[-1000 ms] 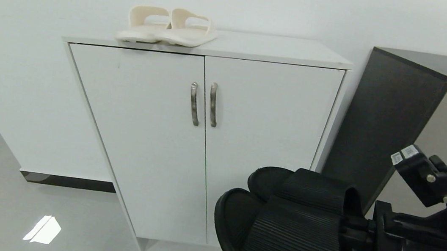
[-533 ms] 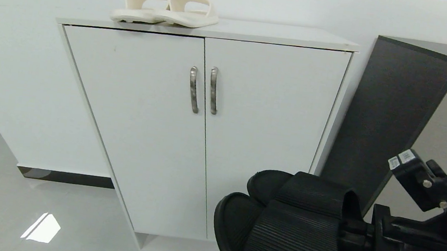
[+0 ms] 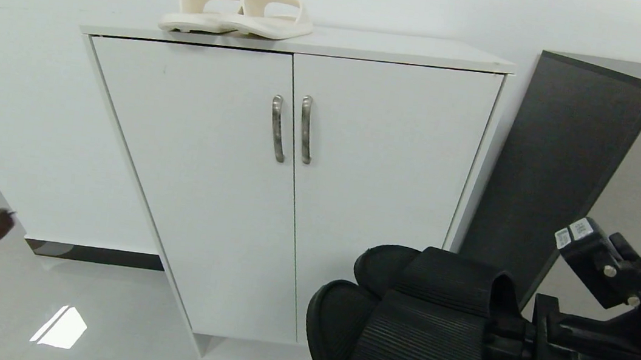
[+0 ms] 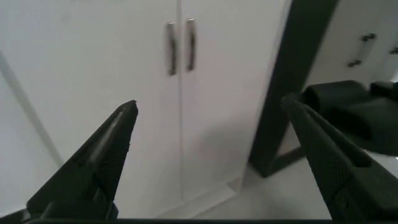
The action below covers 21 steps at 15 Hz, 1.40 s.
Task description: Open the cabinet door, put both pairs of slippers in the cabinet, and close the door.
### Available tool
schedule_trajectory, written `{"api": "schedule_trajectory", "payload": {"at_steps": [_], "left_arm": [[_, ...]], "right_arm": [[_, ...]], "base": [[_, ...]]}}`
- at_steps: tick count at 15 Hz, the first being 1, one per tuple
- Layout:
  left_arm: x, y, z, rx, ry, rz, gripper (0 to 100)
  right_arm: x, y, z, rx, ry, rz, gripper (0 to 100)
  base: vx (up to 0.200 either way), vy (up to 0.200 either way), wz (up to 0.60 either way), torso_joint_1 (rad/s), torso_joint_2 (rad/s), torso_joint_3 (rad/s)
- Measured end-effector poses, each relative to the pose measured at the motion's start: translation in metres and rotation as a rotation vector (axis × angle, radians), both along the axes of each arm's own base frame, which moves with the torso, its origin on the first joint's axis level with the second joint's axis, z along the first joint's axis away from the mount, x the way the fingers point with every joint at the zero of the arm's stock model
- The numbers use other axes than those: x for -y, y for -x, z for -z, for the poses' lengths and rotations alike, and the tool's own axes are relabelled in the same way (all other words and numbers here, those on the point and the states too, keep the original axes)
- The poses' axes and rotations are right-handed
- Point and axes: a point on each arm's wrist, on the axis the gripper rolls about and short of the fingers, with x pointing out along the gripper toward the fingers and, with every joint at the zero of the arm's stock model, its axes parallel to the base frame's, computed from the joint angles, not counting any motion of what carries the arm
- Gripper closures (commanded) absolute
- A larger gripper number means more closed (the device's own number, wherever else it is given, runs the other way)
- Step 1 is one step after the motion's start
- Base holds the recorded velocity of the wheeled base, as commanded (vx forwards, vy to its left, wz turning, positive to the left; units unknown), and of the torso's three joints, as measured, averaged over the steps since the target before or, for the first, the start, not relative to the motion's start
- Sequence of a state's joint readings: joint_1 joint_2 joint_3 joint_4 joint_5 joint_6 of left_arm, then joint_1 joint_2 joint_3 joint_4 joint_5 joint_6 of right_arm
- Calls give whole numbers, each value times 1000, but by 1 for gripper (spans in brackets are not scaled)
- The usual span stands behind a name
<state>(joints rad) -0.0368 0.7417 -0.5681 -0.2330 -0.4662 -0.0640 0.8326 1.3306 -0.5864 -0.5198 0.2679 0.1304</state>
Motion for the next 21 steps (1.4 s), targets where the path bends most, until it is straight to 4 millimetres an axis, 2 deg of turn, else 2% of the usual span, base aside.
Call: {"api": "schedule_trajectory", "payload": {"at_steps": [3, 7, 11, 14, 17, 21], "left_arm": [[16, -36, -19, -49, 1, 172, 0], [55, -75, -41, -136, 57, 401, 0], [89, -118, -64, -216, 151, 539, 0], [105, -145, -59, -262, 149, 559, 0], [115, -170, -45, -262, 92, 463, 0], [122, -193, -35, -269, 74, 401, 0]], "right_arm": [[0, 0, 3, 7, 13, -5, 100], [-1, -1, 4, 2, 21, -3, 100], [-1, -1, 5, 0, 24, 2, 100], [-2, -3, 7, -4, 30, 1, 100], [-3, -4, 8, -7, 32, 0, 100], [-3, -3, 8, -7, 33, 0, 100]], "base": [[0, 0, 0, 0, 0, 0], [0, 0, 0, 0, 0, 0], [0, 0, 0, 0, 0, 0], [0, 0, 0, 0, 0, 0], [0, 0, 0, 0, 0, 0], [0, 0, 0, 0, 0, 0]]}}
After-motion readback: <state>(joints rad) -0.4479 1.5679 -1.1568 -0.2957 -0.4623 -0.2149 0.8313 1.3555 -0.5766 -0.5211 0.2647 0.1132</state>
